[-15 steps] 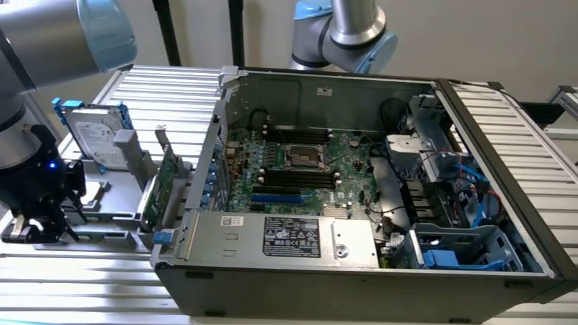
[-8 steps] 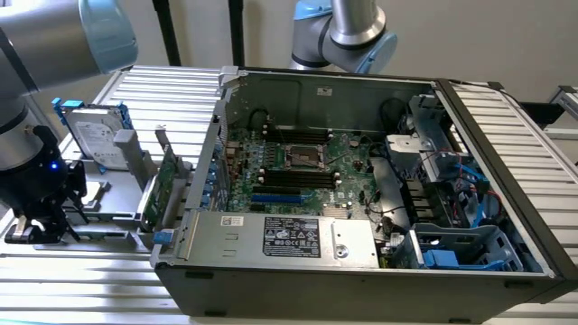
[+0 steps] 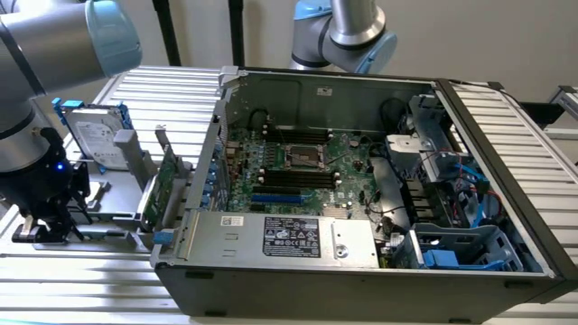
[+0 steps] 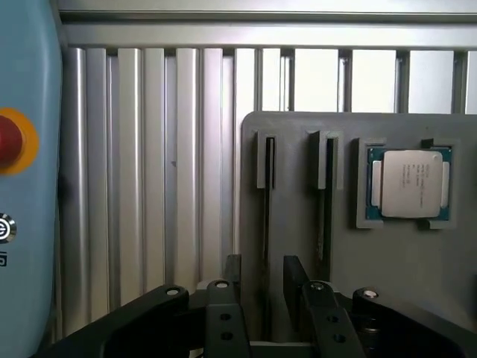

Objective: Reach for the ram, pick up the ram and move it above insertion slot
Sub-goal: 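Pick up the ram and move it above insertion slot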

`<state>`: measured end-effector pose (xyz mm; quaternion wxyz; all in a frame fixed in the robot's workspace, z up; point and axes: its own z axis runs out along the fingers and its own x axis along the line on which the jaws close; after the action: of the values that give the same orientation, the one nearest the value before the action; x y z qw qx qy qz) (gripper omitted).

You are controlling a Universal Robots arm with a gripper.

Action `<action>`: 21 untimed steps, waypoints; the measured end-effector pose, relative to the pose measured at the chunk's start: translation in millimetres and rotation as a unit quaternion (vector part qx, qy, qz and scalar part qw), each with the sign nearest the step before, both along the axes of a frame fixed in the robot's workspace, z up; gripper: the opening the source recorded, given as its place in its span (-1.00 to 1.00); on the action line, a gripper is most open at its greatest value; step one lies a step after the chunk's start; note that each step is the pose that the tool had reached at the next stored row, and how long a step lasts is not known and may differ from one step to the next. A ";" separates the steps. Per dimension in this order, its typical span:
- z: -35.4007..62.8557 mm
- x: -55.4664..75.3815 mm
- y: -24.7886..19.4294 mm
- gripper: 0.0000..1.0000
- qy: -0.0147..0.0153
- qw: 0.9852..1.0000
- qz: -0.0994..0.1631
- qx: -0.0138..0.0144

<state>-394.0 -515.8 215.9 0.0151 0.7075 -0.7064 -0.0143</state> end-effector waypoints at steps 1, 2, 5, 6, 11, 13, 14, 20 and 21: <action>-1.5 0.0 0.9 -0.27 0.000 1.000 0.001 0.000; -2.9 0.0 1.8 -0.27 0.000 1.000 0.002 0.000; -7.7 0.0 3.9 -0.27 0.000 1.000 0.005 0.000; -9.0 0.1 4.1 -0.27 0.000 1.000 0.006 0.000; -14.2 0.0 4.6 -0.27 0.000 1.000 0.010 0.000; -15.6 0.3 4.7 -0.27 0.000 1.000 0.010 0.000; -16.0 0.6 4.7 -0.27 0.000 1.000 0.011 0.000; -17.9 1.4 4.6 -0.44 0.001 1.000 0.012 0.000; -18.0 1.4 4.6 -0.57 0.002 1.000 0.012 0.000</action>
<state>-392.6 -511.1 197.9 0.0166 0.7157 -0.6980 -0.0154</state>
